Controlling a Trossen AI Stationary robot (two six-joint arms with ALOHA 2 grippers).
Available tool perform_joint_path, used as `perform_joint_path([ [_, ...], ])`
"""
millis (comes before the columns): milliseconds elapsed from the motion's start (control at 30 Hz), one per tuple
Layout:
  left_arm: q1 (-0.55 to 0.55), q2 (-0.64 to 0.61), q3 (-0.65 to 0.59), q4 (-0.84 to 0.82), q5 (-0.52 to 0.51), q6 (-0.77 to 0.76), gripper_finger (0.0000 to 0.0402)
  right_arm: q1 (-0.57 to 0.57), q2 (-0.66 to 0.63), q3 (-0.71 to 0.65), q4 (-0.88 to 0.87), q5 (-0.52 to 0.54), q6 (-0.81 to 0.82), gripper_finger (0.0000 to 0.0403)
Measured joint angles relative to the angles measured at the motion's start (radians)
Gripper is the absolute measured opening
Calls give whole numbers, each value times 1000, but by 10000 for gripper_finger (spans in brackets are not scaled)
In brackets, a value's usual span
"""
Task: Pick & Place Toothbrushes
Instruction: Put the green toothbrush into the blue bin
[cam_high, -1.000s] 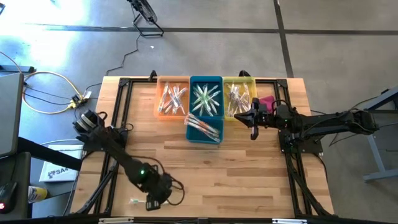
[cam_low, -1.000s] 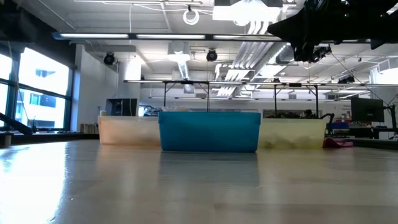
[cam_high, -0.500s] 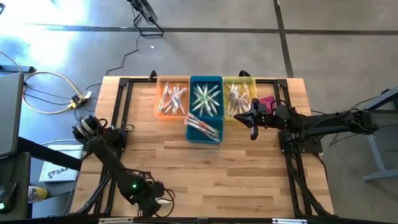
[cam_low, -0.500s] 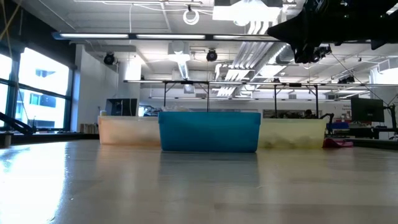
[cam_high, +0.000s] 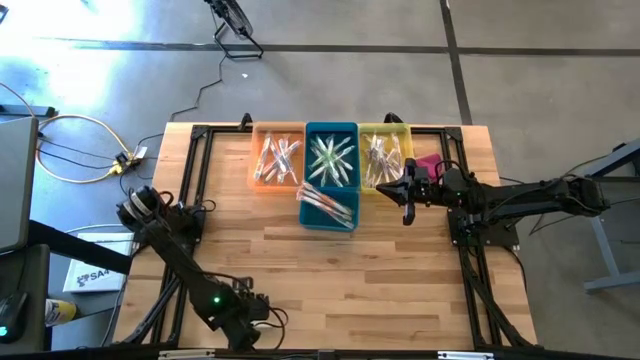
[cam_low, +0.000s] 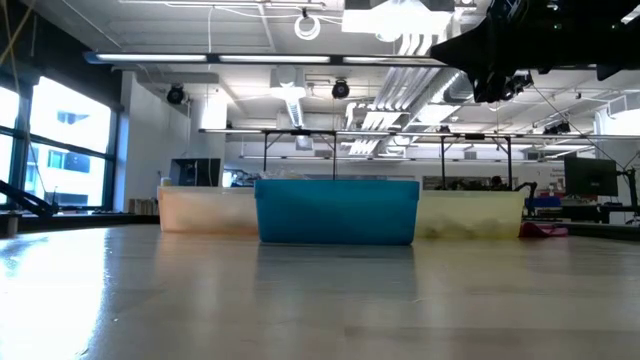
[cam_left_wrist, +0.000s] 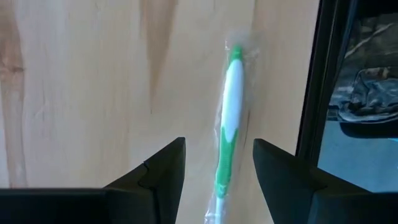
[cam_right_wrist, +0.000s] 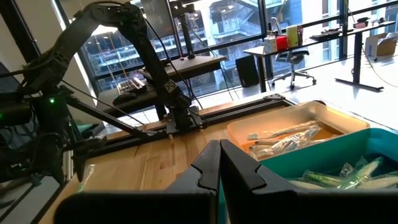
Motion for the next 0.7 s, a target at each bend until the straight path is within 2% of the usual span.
perform_joint_path([
  [467,0,126,0,94,48,38,184,0,0,0,4,-50,1,3],
  [700,0,137,-1,106,52,55,184,0,0,0,8,-78,-1,3],
])
